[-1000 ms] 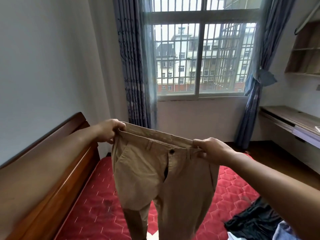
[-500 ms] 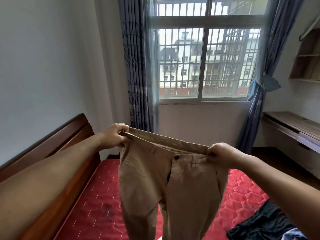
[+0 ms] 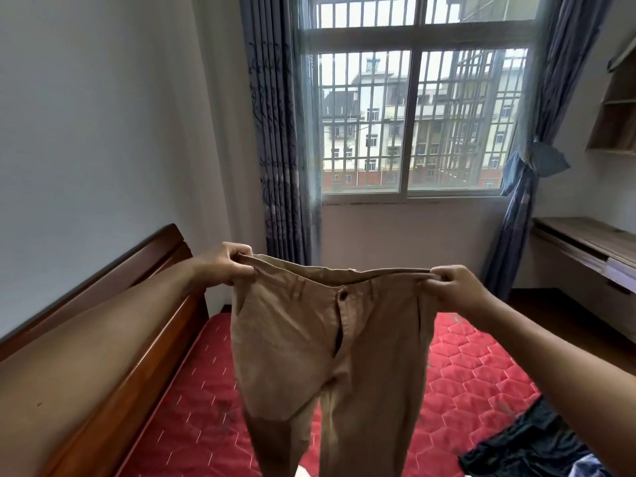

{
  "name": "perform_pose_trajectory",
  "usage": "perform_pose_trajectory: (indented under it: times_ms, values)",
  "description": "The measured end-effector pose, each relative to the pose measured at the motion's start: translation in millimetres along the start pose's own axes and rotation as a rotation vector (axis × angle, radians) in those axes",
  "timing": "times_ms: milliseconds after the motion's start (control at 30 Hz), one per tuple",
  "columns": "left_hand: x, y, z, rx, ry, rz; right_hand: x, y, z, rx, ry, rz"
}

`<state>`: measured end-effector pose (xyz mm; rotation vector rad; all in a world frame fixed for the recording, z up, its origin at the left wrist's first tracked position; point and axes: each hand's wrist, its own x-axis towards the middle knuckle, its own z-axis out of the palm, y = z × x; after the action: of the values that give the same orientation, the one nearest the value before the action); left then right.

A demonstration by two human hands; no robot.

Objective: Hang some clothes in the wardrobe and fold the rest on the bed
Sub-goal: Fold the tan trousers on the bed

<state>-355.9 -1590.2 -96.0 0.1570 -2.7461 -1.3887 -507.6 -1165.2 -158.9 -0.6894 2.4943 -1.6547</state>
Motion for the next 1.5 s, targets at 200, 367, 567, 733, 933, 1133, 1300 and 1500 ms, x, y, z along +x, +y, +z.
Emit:
perform_pose_trajectory:
  times_ms: [200, 367, 567, 733, 933, 1133, 1300, 1500]
  values:
    - [-4.0, -3.9, -0.6, -0.002, 0.034, 0.073, 10.8, -15.4, -13.0, 0.212, 0.080, 0.022]
    - [4.6, 15.6, -15.5, -0.193, 0.183, 0.149, 18.0, -42.2, -29.8, 0.262, 0.228, -0.077]
    - [27.4, 57.8, -42.7, -0.238, 0.366, 0.313, 28.9, -88.4, -55.5, 0.166, 0.427, -0.200]
    - [29.6, 79.6, -57.6, -0.208, 0.405, 0.401, 31.8, -103.5, -68.2, 0.158, 0.463, -0.258]
    - [24.6, 82.6, -51.5, 0.073, 0.476, 0.387, 29.8, -112.3, -72.8, 0.074, 0.535, -0.303]
    - [33.4, 69.2, -22.3, 0.109, 0.462, 0.083, 40.6, -93.5, -57.6, 0.234, 0.441, 0.002]
    - [25.7, 86.0, 32.3, -0.197, 0.351, -0.111, 27.2, -103.5, -20.5, 0.478, 0.265, 0.228]
    - [5.7, 140.3, 108.0, -0.483, 0.066, 0.039, -2.9, -148.4, 49.1, 0.464, -0.088, 0.098]
